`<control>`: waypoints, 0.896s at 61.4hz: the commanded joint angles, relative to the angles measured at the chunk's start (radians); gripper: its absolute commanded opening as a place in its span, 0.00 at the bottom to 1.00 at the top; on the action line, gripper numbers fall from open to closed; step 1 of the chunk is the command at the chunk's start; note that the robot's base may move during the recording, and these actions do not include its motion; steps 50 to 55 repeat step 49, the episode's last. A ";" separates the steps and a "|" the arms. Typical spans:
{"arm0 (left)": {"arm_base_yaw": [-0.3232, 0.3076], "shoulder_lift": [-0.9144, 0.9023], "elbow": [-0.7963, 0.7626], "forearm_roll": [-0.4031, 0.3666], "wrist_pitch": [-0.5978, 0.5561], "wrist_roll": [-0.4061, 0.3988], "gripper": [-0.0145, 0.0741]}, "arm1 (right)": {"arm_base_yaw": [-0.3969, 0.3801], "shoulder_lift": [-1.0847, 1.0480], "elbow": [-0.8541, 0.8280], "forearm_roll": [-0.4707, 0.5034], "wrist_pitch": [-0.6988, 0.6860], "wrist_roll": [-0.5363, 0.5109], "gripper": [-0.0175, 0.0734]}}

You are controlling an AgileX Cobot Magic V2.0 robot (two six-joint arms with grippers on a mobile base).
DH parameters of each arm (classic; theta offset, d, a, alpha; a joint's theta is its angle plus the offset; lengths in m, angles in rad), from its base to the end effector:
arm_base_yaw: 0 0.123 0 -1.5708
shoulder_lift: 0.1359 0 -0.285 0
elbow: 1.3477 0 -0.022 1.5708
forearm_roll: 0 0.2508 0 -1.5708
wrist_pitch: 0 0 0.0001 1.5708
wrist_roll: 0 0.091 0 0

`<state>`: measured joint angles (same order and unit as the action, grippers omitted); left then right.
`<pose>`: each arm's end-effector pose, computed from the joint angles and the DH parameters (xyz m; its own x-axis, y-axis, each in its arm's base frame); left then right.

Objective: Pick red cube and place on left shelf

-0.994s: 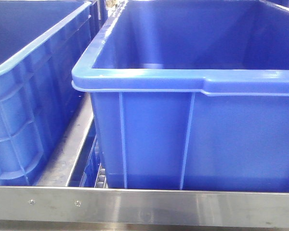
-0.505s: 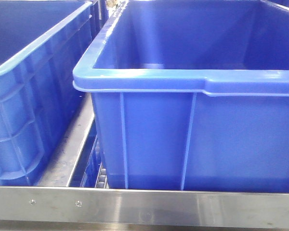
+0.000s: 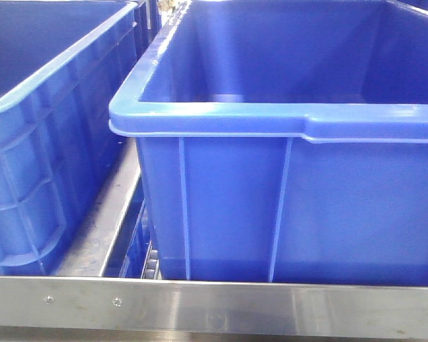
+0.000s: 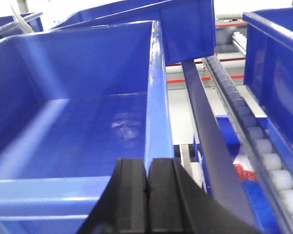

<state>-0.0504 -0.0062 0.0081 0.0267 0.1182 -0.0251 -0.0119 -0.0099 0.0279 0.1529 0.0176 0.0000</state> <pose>0.0563 -0.0026 0.2001 -0.0327 0.0031 -0.9995 0.0473 0.9989 0.0015 0.0568 -0.0004 0.2027 0.0526 0.1517 -0.9870 0.0012 0.9884 0.1519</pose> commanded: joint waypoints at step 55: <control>-0.001 -0.015 0.025 -0.001 -0.083 0.000 0.28 | -0.003 -0.022 -0.015 -0.113 -0.083 0.075 0.23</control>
